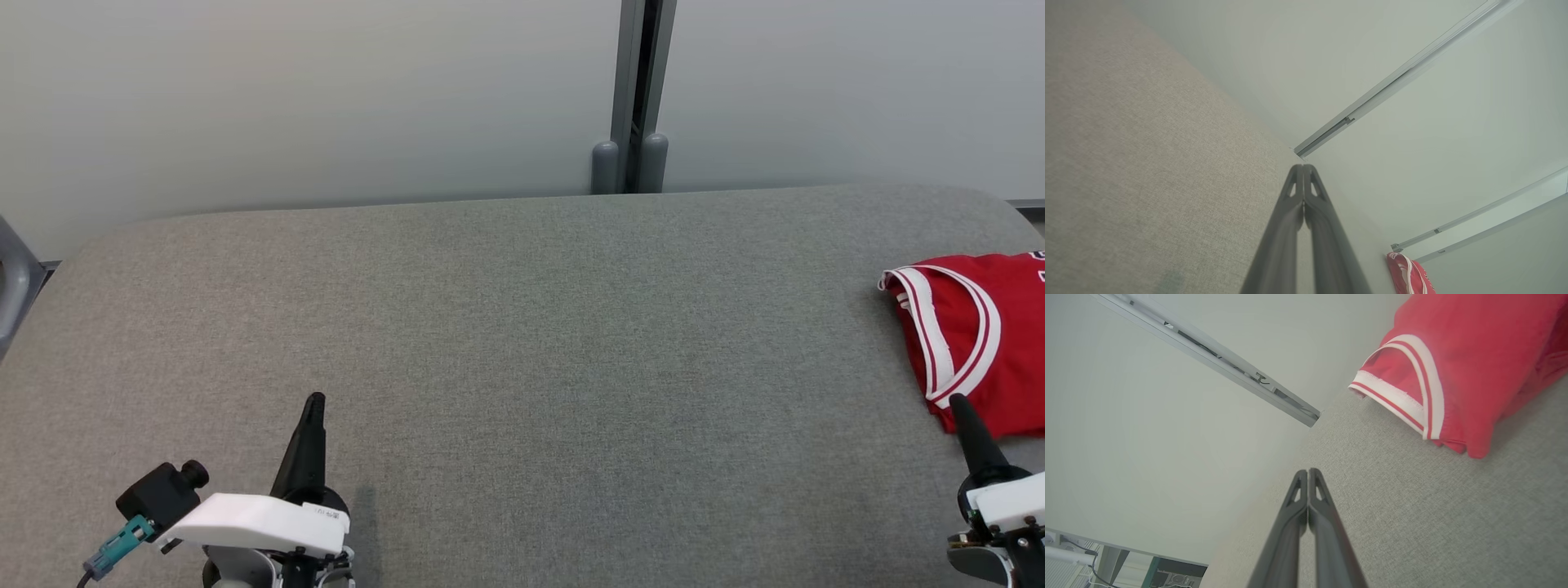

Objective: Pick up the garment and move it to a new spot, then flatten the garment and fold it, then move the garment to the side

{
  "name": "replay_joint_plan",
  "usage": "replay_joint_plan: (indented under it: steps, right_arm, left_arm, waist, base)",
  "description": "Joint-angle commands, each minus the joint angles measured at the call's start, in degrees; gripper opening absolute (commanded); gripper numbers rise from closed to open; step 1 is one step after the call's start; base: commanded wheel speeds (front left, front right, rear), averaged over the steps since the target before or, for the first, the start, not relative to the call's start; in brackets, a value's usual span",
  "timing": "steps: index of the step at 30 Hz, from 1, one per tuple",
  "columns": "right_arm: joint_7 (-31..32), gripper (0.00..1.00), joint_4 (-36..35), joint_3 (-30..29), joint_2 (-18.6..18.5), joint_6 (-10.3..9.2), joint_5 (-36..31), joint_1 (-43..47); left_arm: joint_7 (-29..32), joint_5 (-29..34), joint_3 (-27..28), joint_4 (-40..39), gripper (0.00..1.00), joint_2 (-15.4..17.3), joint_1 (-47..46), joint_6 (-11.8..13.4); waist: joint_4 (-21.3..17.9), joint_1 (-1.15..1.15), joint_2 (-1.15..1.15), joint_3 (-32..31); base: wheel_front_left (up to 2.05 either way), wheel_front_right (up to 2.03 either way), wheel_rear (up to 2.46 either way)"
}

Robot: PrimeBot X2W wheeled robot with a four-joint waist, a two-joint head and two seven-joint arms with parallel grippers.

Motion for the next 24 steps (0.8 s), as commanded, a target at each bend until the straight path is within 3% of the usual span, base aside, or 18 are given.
replay_joint_plan:
  steps: [1, 6, 9, 24]
  right_arm:
    - [0.55, 0.00, -0.10, -0.59, -0.78, 0.01, 1.75, -1.54]
    - [1.48, 0.00, 0.65, -1.34, -0.98, 0.01, 4.86, -2.34]
    - [3.17, 0.00, 2.01, -2.55, -1.32, 0.01, 10.14, -3.57]
    - [5.45, 0.00, 3.88, -4.19, -1.84, 0.01, 17.58, -5.44]
  left_arm:
    - [-0.29, -1.54, 0.52, -0.23, 0.00, 0.11, -1.88, -0.63]
    - [-0.52, -4.39, 0.66, 0.37, 0.00, -0.45, -2.59, -1.42]
    - [-0.88, -9.25, 0.87, 1.35, 0.00, -1.31, -3.76, -2.67]
    - [-1.39, -16.00, 1.16, 2.77, 0.00, -2.61, -5.21, -4.48]
  waist:
    - [-0.01, 0.00, 0.00, 0.02]
    - [-0.05, 0.00, 0.00, 0.07]
    - [-0.13, 0.00, 0.00, 0.17]
    - [-0.24, 0.00, 0.00, 0.33]
  base:
    - [0.00, 0.00, 0.00]
    - [0.00, 0.00, 0.00]
    - [0.00, 0.00, 0.00]
    - [0.00, 0.00, 0.00]
